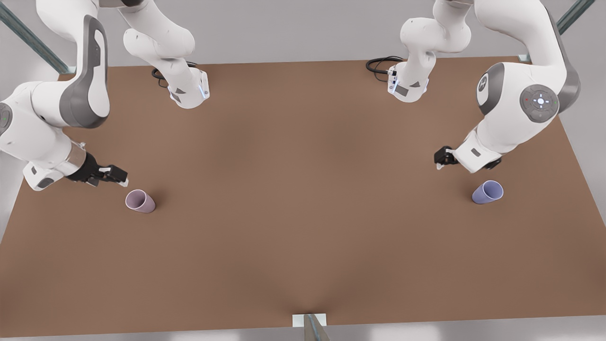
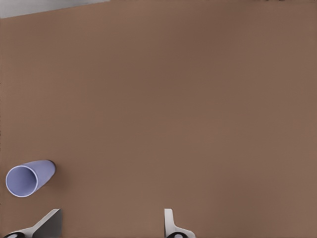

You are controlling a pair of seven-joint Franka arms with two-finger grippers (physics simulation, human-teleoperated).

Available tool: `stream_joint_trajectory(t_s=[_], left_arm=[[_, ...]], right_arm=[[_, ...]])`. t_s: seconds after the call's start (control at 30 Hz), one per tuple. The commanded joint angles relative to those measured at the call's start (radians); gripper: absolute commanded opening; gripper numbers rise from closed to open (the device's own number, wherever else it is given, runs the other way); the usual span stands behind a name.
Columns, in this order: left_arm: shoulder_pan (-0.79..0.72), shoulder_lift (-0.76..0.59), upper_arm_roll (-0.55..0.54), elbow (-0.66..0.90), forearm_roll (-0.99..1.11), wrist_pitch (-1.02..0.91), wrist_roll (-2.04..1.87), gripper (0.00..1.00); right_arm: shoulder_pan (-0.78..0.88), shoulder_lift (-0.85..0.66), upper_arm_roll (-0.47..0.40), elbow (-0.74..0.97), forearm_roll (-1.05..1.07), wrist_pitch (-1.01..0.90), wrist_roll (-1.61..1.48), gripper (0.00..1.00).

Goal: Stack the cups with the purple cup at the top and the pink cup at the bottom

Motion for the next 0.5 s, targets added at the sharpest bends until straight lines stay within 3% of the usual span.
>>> stream_joint_trajectory(t_s=[0.0, 0.17, 0.3, 0.47], left_arm=[[0.001, -0.001, 0.000, 0.001, 0.009, 0.032, -0.008, 1.00], [0.003, 0.006, 0.003, -0.003, 0.007, 0.011, -0.008, 1.00], [0.003, 0.005, 0.012, -0.003, 0.001, -0.011, 0.000, 1.00], [0.003, 0.006, 0.012, -0.004, 0.002, -0.023, -0.003, 1.00]], right_arm=[[0.005, -0.001, 0.003, 0.004, 0.002, 0.038, -0.013, 1.00], [0.005, 0.022, 0.008, -0.028, 0.000, 0.056, -0.048, 1.00], [0.001, 0.042, 0.008, -0.257, 0.000, 0.283, -0.128, 1.00], [-0.056, 0.084, -0.009, -0.286, -0.009, 0.301, -0.143, 1.00]])
